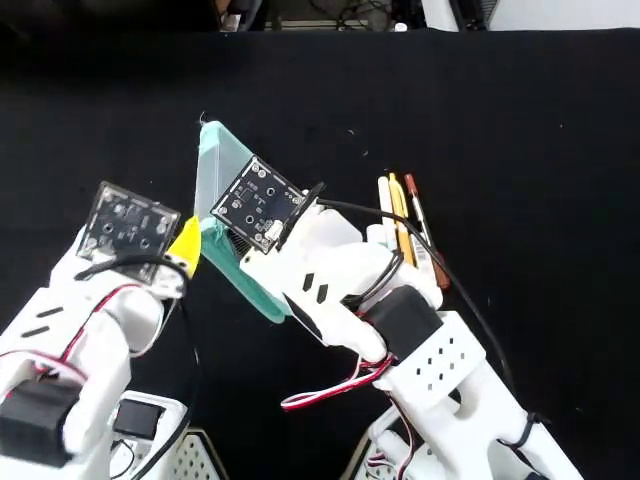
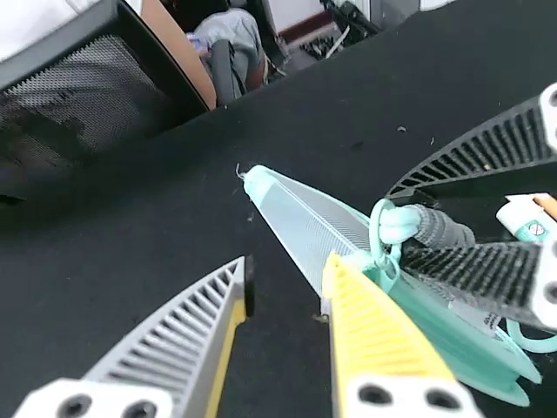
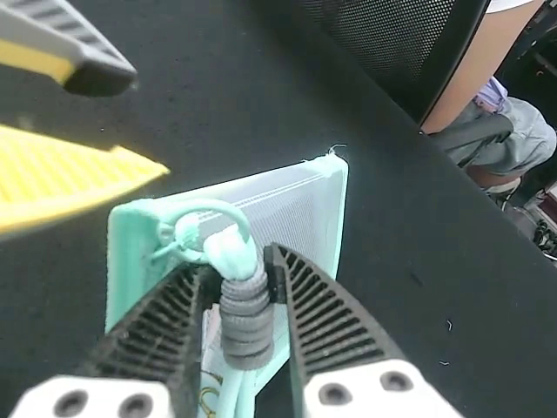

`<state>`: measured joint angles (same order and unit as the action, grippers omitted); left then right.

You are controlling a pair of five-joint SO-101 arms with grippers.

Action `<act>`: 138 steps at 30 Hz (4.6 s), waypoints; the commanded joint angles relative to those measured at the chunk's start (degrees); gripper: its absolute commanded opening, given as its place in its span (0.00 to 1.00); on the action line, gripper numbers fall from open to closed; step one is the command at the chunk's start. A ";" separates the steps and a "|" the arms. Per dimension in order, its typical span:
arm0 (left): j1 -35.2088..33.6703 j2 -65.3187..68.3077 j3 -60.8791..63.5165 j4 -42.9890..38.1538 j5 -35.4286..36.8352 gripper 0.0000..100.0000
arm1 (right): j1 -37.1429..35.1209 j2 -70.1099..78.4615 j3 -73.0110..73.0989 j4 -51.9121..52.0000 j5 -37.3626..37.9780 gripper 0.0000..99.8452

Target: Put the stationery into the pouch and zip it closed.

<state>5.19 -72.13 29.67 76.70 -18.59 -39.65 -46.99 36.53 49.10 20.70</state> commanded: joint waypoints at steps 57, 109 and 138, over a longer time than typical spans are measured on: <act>0.75 10.46 4.18 -4.13 -7.21 0.18 | -0.53 0.22 -1.01 -1.14 0.62 0.01; 0.75 10.29 1.19 -6.07 13.71 0.03 | 30.68 -9.36 -5.93 5.36 2.99 0.01; -3.38 18.02 -5.32 -1.67 11.78 0.12 | 23.74 -10.07 -0.13 8.53 2.99 0.01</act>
<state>2.73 -55.78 26.86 75.38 -6.11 -15.38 -56.22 36.53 57.63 24.13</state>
